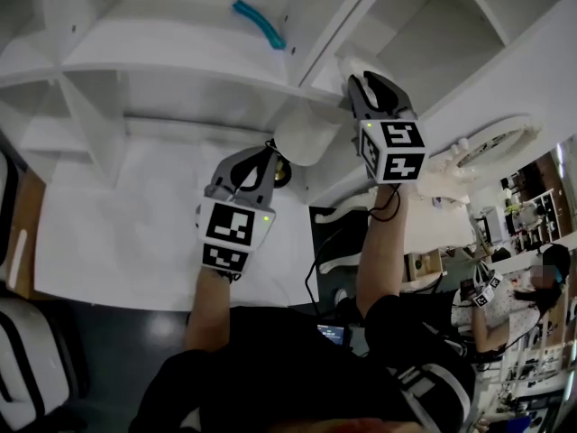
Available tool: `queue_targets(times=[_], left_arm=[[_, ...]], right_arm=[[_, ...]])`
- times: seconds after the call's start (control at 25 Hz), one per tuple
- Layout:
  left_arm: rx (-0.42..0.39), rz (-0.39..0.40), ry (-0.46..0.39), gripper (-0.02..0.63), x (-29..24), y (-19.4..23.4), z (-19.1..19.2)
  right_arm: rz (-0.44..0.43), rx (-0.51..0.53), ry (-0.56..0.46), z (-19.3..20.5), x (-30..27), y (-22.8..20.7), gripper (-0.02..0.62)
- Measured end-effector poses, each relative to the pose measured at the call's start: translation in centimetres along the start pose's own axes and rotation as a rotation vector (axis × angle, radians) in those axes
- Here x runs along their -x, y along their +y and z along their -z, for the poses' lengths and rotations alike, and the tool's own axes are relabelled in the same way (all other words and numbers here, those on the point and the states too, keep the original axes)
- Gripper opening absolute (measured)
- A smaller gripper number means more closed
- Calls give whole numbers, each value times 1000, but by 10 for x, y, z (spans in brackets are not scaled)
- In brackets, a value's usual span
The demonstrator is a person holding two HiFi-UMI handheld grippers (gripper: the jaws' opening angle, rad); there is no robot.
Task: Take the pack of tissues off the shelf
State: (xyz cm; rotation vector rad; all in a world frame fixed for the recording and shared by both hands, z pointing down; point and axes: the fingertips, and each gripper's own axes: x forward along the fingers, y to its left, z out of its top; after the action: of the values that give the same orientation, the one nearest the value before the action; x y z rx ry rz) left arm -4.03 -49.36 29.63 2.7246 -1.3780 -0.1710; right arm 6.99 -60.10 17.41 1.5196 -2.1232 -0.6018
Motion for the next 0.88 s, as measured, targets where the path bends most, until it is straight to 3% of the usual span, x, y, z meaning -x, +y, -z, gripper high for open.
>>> queue_targets(times=[0.32, 0.52, 0.88], left_arm=[[-15, 2, 8, 11, 4, -10, 0], [-24, 30, 22, 11, 1, -30, 4], [-69, 28, 39, 11, 1, -59, 9]], right_arm=[[-28, -75, -59, 3, 14, 5, 54], [-83, -222, -171, 0, 29, 13, 38], [-120, -328, -358, -13, 79, 19, 34]])
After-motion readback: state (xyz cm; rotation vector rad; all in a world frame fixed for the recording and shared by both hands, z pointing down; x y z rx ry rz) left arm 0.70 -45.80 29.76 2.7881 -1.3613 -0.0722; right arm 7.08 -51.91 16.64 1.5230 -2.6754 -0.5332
